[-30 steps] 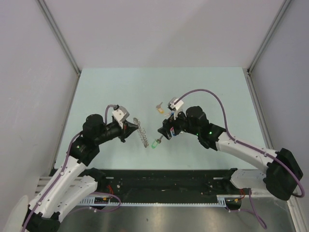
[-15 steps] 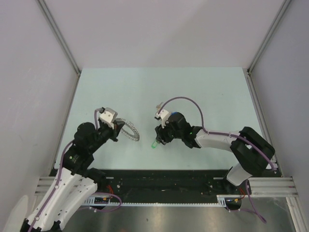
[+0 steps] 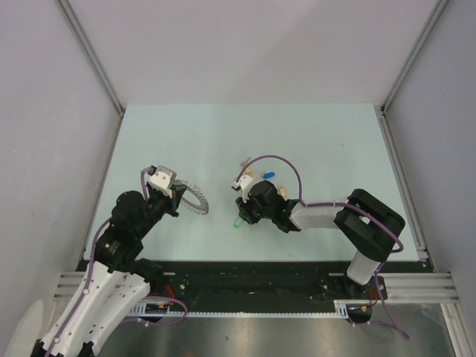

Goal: Put the keys on the keyring

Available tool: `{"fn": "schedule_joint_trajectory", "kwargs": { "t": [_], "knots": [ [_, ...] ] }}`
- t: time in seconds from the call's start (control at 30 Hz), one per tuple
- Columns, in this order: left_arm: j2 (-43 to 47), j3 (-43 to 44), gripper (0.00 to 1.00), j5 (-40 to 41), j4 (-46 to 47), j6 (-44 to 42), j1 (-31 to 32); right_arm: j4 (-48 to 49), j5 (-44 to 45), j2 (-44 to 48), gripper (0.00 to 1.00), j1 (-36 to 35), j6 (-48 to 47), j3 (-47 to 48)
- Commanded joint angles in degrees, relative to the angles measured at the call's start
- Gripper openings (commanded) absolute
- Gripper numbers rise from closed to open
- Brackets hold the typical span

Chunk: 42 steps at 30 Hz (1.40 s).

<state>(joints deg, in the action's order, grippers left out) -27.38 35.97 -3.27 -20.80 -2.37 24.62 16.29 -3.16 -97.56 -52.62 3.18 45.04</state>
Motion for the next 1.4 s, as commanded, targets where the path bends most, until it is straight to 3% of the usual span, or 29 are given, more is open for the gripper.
{"fn": "schedule_joint_trajectory", "kwargs": {
  "t": [0.0,0.3,0.73,0.97,1.2,1.37],
  "knots": [
    [0.22,0.16,0.00,0.19,2.34,1.14,-0.36,3.04,1.84,-0.88,0.27,-0.47,0.42,1.99],
    [0.22,0.24,0.00,-0.07,2.34,1.23,-0.36,2.87,0.79,-1.76,0.17,-0.55,0.07,2.07],
    [0.48,0.16,0.01,-0.16,2.43,1.23,-0.36,0.67,0.87,-2.20,0.11,-1.43,-0.63,3.22],
    [0.57,0.16,0.00,-0.42,2.34,1.32,-0.36,0.14,0.70,-1.41,0.00,-1.52,-0.89,3.21],
    [-0.13,0.24,0.00,-2.62,2.43,0.70,-0.36,-2.40,-0.36,3.59,0.00,-1.43,-2.47,3.22],
    [-2.33,0.68,0.00,-8.49,2.69,-1.49,-0.36,-5.48,-2.46,9.74,0.00,-0.91,-5.28,3.22]
  ]
}}
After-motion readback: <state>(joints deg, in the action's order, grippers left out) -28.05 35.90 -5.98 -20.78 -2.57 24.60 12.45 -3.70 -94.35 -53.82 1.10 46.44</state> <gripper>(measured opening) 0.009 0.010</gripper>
